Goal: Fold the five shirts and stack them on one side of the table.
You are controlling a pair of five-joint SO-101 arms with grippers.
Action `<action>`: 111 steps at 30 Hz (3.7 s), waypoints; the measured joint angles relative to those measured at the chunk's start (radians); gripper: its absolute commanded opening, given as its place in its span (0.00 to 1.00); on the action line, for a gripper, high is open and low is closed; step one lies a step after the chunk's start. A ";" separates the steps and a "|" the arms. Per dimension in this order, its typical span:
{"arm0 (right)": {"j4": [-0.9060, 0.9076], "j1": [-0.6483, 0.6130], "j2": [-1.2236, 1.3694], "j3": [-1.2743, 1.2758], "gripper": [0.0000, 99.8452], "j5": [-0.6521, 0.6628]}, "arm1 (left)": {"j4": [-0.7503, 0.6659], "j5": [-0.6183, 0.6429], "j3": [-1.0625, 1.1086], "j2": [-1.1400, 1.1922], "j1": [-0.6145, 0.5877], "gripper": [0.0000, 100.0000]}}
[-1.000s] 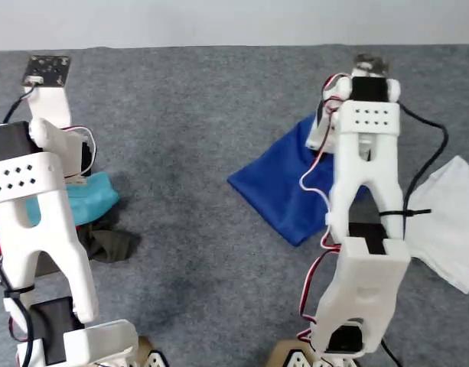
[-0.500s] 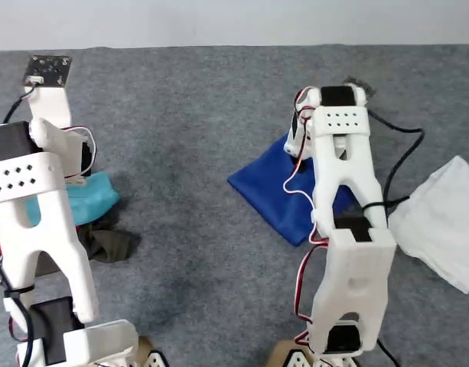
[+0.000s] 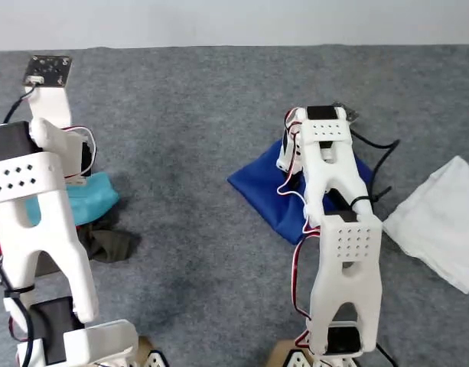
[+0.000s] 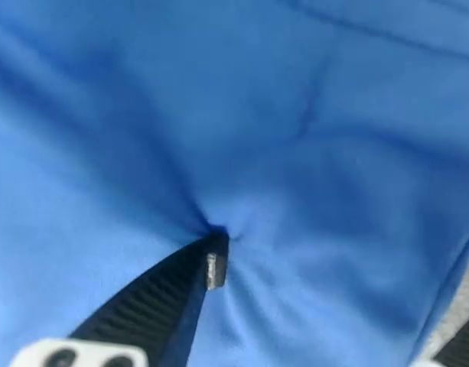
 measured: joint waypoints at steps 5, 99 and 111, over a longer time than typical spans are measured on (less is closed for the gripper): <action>0.006 -0.005 0.005 -0.011 0.34 0.032 | 0.000 -0.003 0.000 0.000 0.000 0.01; 0.055 0.910 -0.350 -0.101 0.02 1.306 | 0.000 -0.003 0.000 0.000 0.000 0.01; -0.172 0.914 -0.077 -0.114 0.03 1.306 | 0.000 -0.003 0.000 0.000 0.000 0.01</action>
